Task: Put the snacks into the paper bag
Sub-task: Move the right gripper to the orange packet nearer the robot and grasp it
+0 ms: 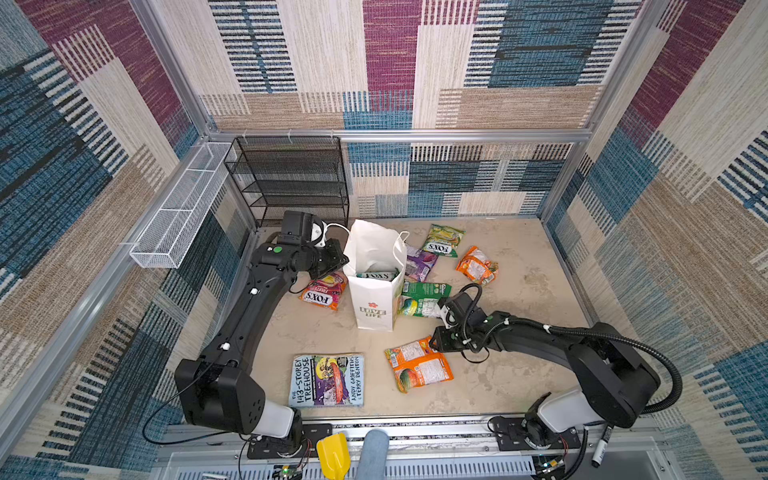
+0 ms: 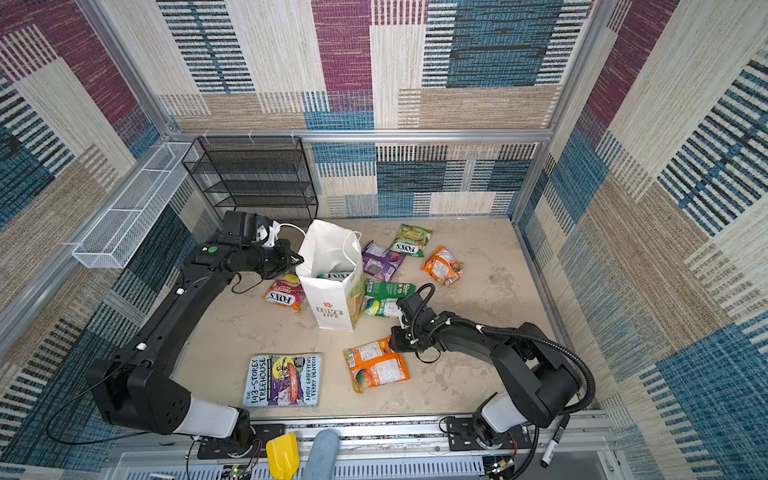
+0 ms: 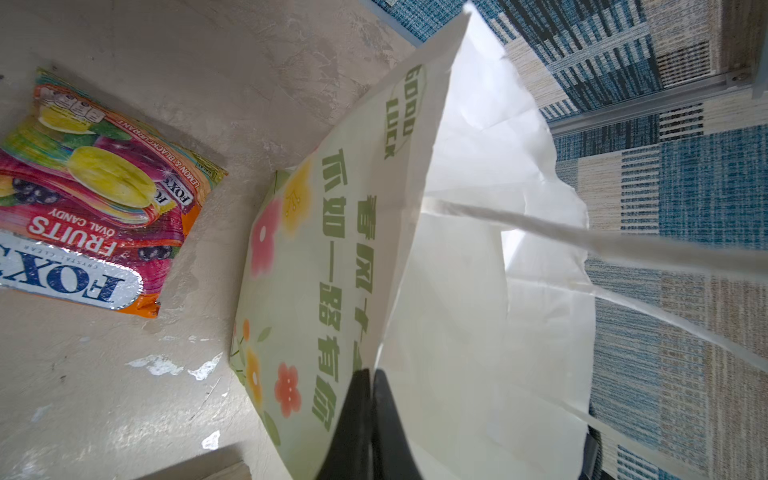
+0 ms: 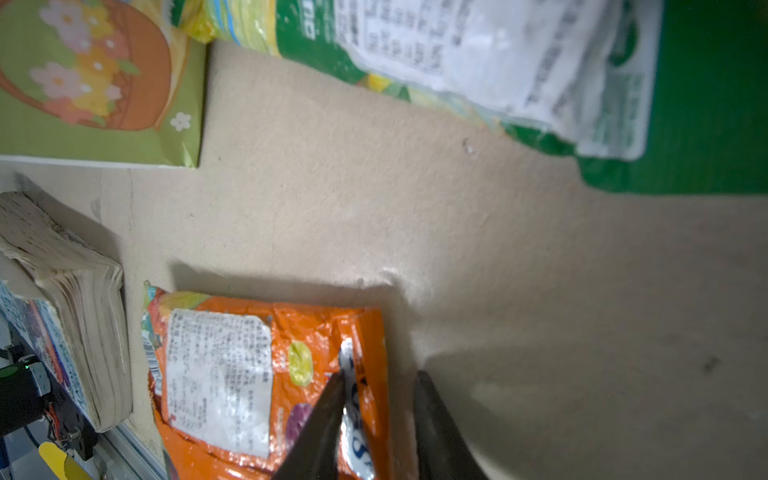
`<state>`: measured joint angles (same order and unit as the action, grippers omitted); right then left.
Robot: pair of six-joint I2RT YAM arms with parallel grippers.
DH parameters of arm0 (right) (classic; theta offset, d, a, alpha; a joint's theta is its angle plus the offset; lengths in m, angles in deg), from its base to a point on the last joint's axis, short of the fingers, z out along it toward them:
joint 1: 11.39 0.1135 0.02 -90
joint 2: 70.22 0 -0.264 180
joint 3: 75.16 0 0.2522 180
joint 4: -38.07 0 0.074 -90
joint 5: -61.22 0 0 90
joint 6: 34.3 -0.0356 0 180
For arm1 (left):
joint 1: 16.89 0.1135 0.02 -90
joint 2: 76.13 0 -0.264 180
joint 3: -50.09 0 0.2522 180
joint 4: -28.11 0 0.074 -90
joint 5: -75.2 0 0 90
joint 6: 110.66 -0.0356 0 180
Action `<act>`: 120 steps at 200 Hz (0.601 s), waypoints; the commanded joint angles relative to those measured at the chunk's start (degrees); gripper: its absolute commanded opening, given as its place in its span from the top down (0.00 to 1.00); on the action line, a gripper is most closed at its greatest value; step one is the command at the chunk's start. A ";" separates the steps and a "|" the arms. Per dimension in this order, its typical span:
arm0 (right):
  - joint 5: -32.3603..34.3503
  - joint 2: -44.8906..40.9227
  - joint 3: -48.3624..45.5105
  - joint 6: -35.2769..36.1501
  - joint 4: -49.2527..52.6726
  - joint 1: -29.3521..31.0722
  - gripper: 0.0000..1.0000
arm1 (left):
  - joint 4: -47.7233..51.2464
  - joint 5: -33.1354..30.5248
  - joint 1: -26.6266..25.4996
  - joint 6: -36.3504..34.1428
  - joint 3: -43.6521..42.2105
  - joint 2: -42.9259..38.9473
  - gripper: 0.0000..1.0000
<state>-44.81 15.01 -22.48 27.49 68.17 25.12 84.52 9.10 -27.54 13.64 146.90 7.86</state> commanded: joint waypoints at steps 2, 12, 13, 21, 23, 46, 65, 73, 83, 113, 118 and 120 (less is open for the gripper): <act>-0.21 -0.08 -0.11 0.13 -0.99 0.05 0.85 | -0.47 0.26 -0.06 0.45 0.01 -0.03 1.00; -0.29 -0.39 0.05 -0.02 -0.99 0.05 0.90 | -0.47 0.24 0.01 0.49 0.01 0.08 1.00; -0.35 -0.52 0.09 -0.01 -0.92 0.05 0.91 | -0.51 0.21 0.01 0.45 0.01 0.06 1.00; -0.39 -0.93 0.27 -0.12 -0.80 0.05 0.94 | -0.51 0.20 0.01 0.49 0.01 0.04 1.00; -0.47 -1.12 0.32 -0.10 -0.70 0.05 0.94 | -0.50 0.19 0.02 0.50 0.01 0.04 1.00; -0.14 -3.87 1.80 -0.41 0.80 0.05 1.00 | -0.49 0.32 0.02 0.49 0.01 0.04 1.00; 1.49 -6.39 3.34 -0.45 2.27 0.05 1.00 | -0.48 0.31 0.02 0.49 0.02 -0.09 1.00; 1.72 -7.50 3.85 -0.71 2.60 -0.02 1.00 | -0.47 0.35 -0.02 0.50 0.09 -0.05 1.00; 1.92 -8.50 4.70 -0.99 3.31 -0.04 1.00 | -0.48 0.33 0.01 0.39 0.07 -0.03 1.00; 4.71 -11.75 8.38 -1.28 6.95 -0.17 1.00 | -0.55 0.35 0.01 0.41 0.06 -0.14 1.00; 5.63 -12.53 9.11 -1.37 7.56 -0.21 1.00 | -0.57 0.34 0.02 0.41 0.06 -0.14 1.00; 5.82 -12.67 9.22 -1.39 7.65 -0.26 1.00 | -0.49 0.35 0.02 0.41 0.07 -0.14 1.00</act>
<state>-43.09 4.76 -15.73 27.01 73.42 25.07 84.50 9.13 -27.52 13.64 146.90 7.86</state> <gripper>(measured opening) 0.051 0.063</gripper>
